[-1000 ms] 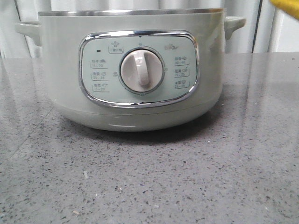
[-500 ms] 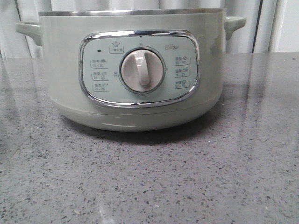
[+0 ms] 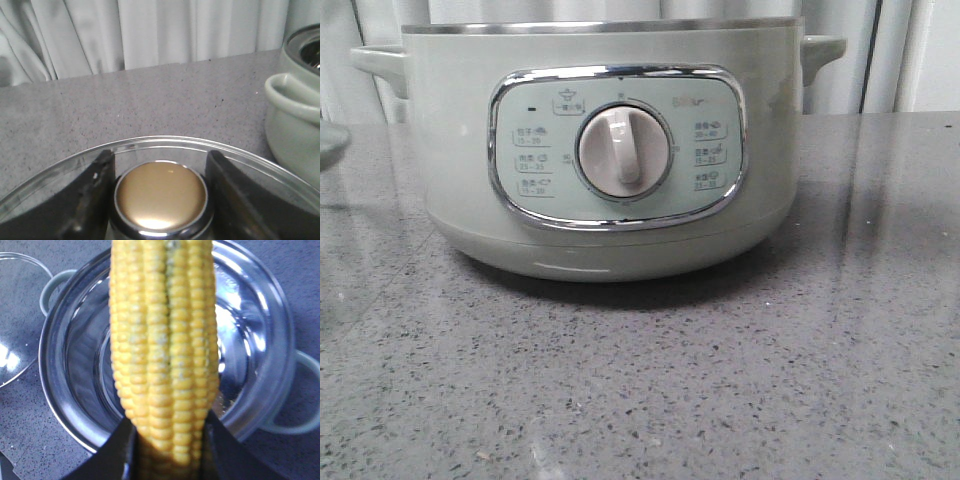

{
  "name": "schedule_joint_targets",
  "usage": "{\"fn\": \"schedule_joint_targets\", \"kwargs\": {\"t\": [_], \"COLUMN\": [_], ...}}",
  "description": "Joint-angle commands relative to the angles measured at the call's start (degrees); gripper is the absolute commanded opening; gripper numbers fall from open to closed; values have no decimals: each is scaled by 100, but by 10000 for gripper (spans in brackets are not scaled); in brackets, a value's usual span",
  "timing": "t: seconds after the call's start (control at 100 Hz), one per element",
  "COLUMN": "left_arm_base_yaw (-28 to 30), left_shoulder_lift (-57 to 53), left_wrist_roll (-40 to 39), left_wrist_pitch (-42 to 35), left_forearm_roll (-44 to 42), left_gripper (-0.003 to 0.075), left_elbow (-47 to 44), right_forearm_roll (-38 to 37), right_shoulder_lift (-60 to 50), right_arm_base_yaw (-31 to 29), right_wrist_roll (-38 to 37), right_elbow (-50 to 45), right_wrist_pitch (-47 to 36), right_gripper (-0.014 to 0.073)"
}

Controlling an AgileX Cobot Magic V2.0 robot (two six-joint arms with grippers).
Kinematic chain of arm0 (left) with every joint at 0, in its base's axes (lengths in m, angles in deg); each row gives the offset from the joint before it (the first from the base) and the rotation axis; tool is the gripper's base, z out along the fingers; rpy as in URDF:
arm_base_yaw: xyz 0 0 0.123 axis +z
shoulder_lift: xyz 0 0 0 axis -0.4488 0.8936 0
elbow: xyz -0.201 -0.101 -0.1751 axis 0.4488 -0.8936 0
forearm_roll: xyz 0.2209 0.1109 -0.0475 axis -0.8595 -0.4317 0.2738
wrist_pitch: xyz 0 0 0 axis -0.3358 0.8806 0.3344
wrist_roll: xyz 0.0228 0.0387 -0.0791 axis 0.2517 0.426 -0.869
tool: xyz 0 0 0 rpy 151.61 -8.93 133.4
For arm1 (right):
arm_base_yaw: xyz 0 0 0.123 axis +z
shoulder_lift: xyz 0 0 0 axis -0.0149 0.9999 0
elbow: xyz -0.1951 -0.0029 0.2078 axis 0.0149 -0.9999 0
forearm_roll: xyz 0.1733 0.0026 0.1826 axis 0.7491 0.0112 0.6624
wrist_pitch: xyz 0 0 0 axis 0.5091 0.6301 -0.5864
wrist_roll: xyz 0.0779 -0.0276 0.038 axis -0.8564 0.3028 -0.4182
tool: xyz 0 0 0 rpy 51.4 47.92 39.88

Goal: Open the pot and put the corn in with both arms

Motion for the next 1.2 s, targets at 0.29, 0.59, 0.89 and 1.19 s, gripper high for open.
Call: {"fn": "schedule_joint_targets", "kwargs": {"t": [0.29, 0.59, 0.89, 1.19], "left_arm_base_yaw": [-409, -674, -718, -718], "left_shoulder_lift": [1551, 2613, 2901, 2901], "left_wrist_roll": [-234, -406, -429, -429], "left_wrist_pitch": [-2339, -3274, -3303, -3292], "left_forearm_roll": [47, 47, 36, 36], "left_gripper": [-20, -20, -20, -20], "left_elbow": [149, 149, 149, 149], "right_forearm_roll": [442, 496, 505, 505], "right_shoulder_lift": [833, 1035, 1232, 1230], "right_arm_base_yaw": [142, 142, 142, 142], "right_wrist_roll": [53, 53, 53, 53], "right_elbow": [547, 625, 625, 625], "right_wrist_pitch": [-253, -199, -121, -110], "right_gripper": [-63, -61, 230, 358]}}
